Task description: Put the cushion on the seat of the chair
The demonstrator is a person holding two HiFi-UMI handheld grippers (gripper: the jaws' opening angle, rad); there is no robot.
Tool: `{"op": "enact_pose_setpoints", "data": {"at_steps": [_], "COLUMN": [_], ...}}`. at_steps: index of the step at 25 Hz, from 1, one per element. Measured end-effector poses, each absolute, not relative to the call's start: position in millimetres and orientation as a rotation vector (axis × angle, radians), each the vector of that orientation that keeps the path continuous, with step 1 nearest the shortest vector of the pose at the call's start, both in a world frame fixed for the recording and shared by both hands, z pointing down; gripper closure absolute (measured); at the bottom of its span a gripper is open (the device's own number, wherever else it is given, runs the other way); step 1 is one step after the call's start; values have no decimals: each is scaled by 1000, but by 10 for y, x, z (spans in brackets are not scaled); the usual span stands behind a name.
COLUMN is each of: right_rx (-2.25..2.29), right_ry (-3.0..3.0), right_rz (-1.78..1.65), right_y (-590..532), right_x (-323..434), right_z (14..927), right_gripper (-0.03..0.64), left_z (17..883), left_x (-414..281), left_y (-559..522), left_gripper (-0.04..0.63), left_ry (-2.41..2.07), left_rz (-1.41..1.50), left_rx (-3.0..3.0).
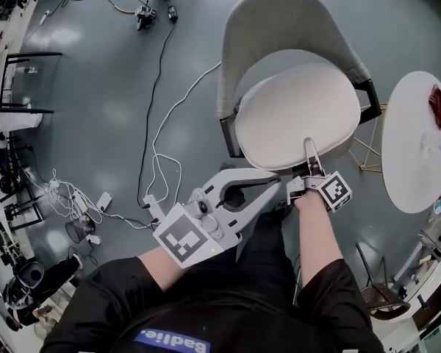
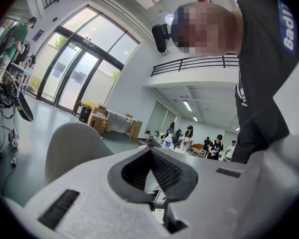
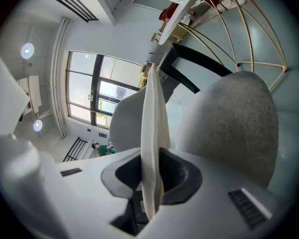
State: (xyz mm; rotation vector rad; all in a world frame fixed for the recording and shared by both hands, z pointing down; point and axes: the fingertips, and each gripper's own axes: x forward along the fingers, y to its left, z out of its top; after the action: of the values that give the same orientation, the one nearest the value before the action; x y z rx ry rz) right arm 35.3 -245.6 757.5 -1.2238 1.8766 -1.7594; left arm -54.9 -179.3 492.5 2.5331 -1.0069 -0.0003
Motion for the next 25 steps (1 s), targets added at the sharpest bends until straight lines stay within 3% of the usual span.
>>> {"op": "enact_pose_setpoints", "data": {"at_steps": [25], "right_rx": [-1301], "right_ry": [1641], "right_rz": [-1943], "right_y": [-2137], "right_x": [656], "right_z": [8990], "right_gripper": [543], "left_z": [5338], "left_x": [-420], "left_y": [-1575], "left_gripper": [594], "left_ry": [-1000], "left_rz": [5], "left_rx": [2495]}}
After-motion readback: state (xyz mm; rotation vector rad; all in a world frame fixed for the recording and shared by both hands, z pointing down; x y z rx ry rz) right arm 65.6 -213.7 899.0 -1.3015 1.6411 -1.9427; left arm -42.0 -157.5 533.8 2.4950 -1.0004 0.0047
